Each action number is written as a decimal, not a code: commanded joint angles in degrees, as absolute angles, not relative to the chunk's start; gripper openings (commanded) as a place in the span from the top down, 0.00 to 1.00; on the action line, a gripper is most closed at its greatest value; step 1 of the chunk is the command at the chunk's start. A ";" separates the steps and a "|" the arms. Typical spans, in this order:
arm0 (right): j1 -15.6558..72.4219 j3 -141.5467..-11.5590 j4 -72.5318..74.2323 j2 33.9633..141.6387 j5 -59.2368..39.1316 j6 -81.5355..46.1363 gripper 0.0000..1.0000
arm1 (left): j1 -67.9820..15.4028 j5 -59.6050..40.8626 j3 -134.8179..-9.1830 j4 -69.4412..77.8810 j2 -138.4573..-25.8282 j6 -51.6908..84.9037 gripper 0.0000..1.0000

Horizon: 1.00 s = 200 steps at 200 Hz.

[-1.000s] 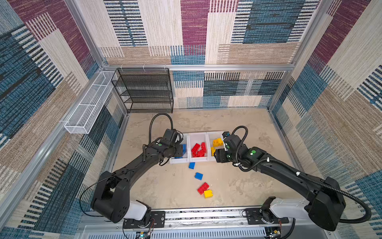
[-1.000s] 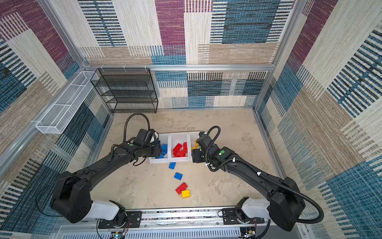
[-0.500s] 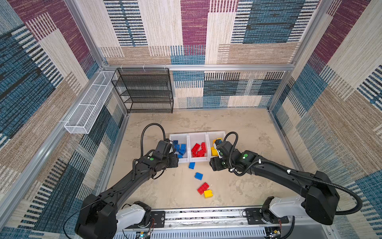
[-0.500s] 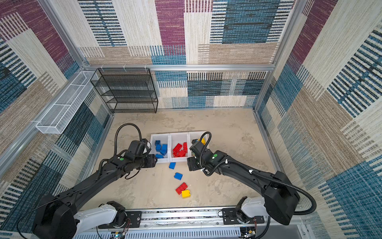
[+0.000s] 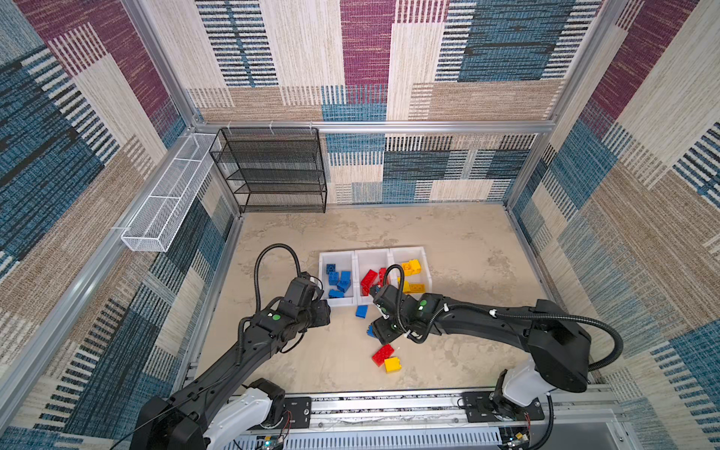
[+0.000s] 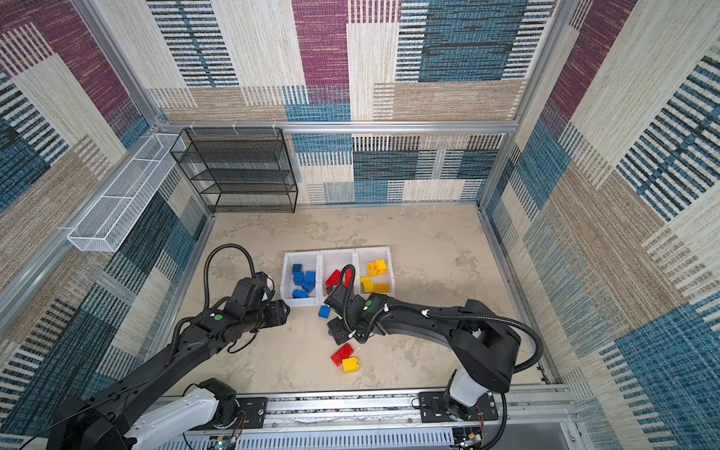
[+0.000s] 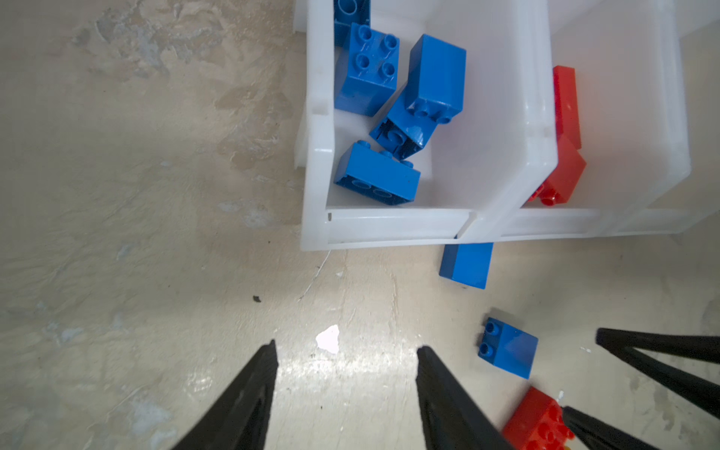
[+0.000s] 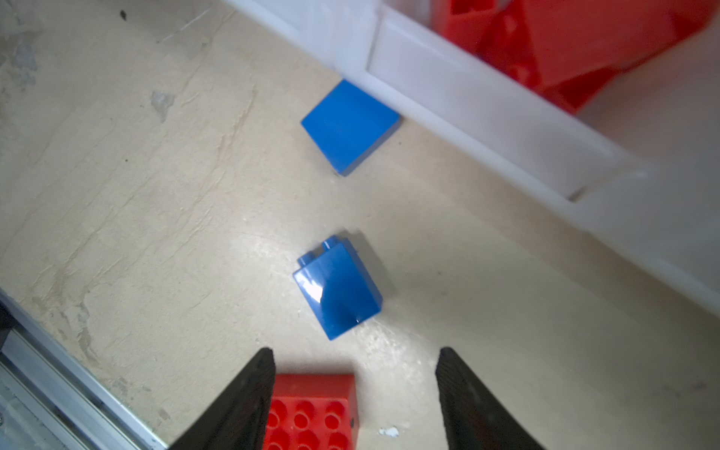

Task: Sort the legos into containers by color
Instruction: 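Lower the right gripper onto a blue brick on the table and grasp it, then carry the blue brick over the blue compartment and release it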

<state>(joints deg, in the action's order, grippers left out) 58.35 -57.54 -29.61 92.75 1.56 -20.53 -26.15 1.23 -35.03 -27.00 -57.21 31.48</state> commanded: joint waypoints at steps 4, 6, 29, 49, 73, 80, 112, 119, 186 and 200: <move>59.57 -59.85 -28.38 96.39 1.82 -17.07 0.32 | -26.19 2.55 -34.19 -28.47 -55.53 33.45 0.40; 59.65 -60.03 -28.45 96.70 1.84 -16.99 0.32 | -26.19 2.55 -34.08 -28.54 -55.34 33.48 0.40; 60.15 -61.62 -28.70 99.32 2.45 -15.24 0.34 | -26.19 2.64 -33.16 -28.98 -53.77 34.17 0.40; 60.21 -62.31 -28.78 100.83 3.43 -14.31 0.36 | -26.19 2.77 -32.53 -29.43 -52.87 34.49 0.40; 60.25 -62.65 -28.83 102.09 4.56 -13.51 0.38 | -26.19 2.90 -32.08 -29.79 -51.97 34.79 0.40; 60.29 -62.80 -28.83 102.49 4.55 -13.21 0.38 | -26.13 2.98 -31.91 -29.80 -51.77 34.88 0.40; 60.39 -63.11 -29.17 103.85 5.59 -12.82 0.46 | -26.19 3.07 -31.60 -30.12 -51.25 35.02 0.40; 60.46 -63.10 -29.18 103.97 5.75 -12.81 0.49 | -26.19 3.03 -31.49 -30.11 -51.16 35.07 0.40; 60.74 -63.35 -29.09 102.03 6.76 -13.24 0.68 | -26.19 3.62 -30.24 -30.87 -48.97 35.69 0.40; 60.82 -64.62 -29.18 101.09 6.25 -13.06 0.69 | -26.19 3.86 -29.97 -31.22 -48.23 35.87 0.40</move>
<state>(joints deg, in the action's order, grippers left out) 60.69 -62.87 -29.91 102.65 6.07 -13.21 -26.15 2.74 -30.33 -30.00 -49.21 34.76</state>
